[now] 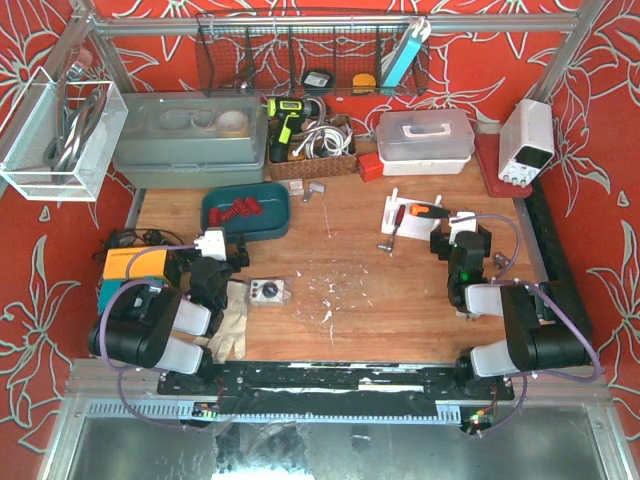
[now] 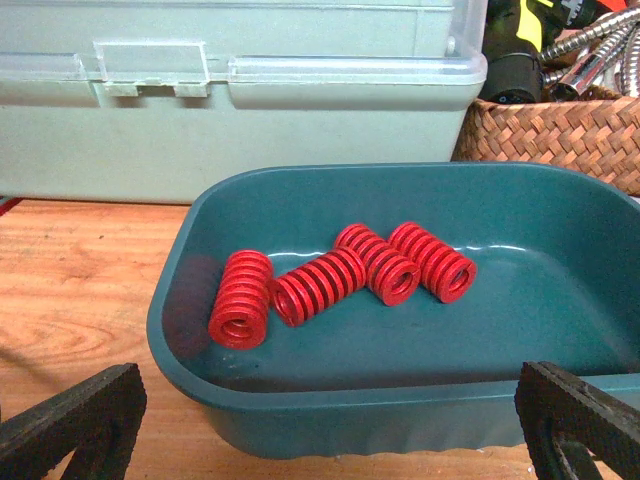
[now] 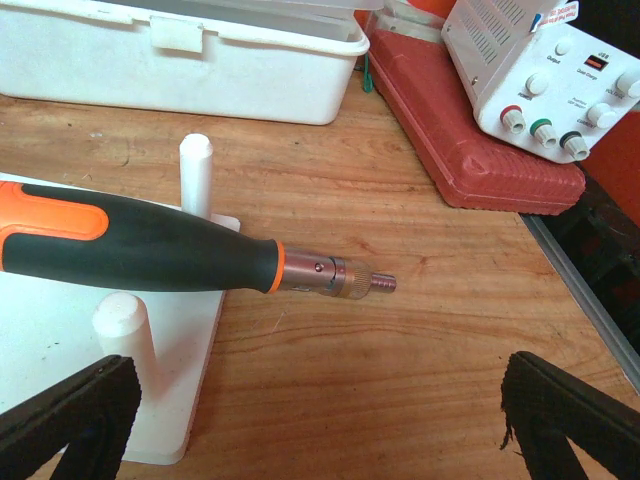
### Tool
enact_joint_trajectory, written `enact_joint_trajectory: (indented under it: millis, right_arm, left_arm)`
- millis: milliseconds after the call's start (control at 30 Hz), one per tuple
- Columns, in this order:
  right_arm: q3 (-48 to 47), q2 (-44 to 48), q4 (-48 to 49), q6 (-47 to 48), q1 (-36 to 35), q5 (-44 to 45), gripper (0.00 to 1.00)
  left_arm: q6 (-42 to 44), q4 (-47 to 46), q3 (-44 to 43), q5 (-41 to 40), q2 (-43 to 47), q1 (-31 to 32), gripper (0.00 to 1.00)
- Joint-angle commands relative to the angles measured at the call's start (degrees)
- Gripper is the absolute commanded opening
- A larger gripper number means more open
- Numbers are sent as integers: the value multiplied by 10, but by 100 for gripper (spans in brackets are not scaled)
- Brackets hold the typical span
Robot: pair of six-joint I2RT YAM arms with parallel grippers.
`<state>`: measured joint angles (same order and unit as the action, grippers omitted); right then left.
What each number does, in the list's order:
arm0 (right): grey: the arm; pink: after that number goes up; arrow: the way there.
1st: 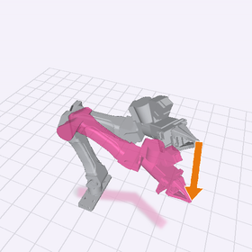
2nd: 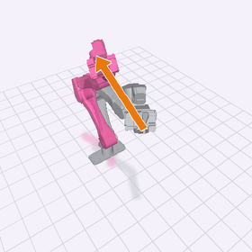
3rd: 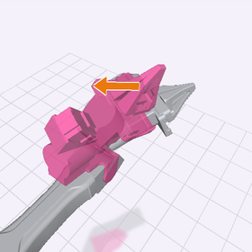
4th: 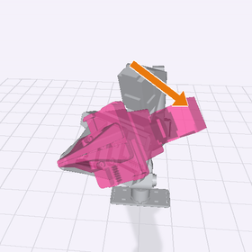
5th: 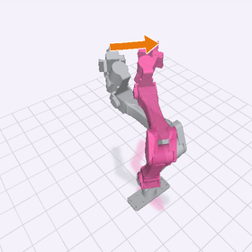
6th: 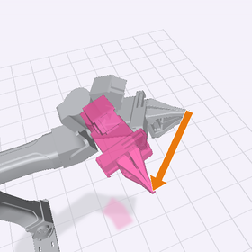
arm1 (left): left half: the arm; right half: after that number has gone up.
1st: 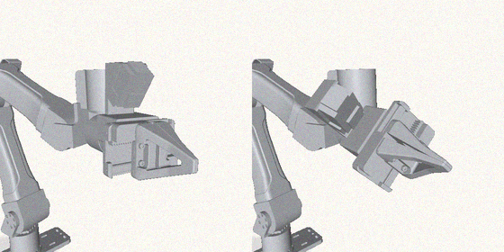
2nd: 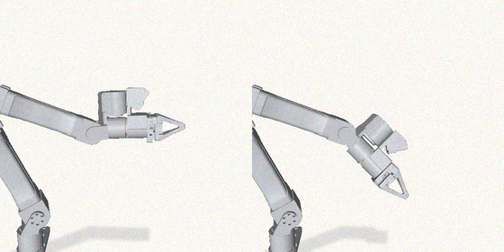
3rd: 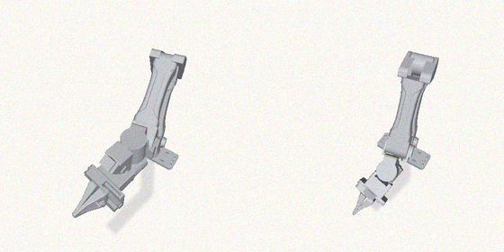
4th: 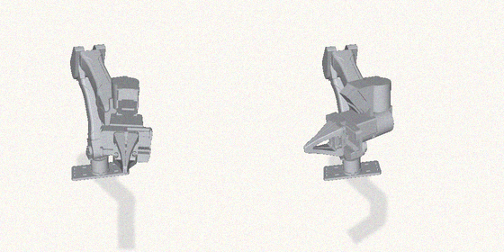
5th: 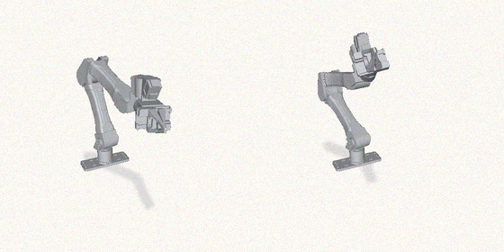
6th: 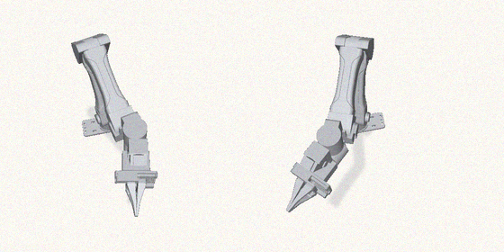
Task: Install the large spring
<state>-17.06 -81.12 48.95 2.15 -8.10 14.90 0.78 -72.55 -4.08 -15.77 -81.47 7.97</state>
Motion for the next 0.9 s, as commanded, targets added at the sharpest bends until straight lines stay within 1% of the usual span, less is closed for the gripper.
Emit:
enact_joint_trajectory:
  millis: [0,467,567,633,733,800,867]
  right_arm:
    - [7,1,12,-5,-2,-1,99]
    - [9,2,15,-4,-1,-3,99]
    - [-1,27,-21,8,-1,-32,99]
    - [-24,65,-99,9,-2,-39,99]
    - [-85,126,-248,-21,-2,-35,99]
    - [-112,160,-317,-47,-2,-62,99]
    - [-126,196,-352,-61,-1,-114,99]
  left_arm:
    - [-1,-19,-9,-4,3,1,100]
    - [2,-23,-7,-1,7,1,100]
    - [4,5,-9,0,38,2,100]
    - [0,77,-27,-1,94,2,100]
    - [-40,236,-82,-9,168,2,100]
    - [-64,344,-126,-8,207,2,100]
    - [-90,440,-171,-5,238,2,100]
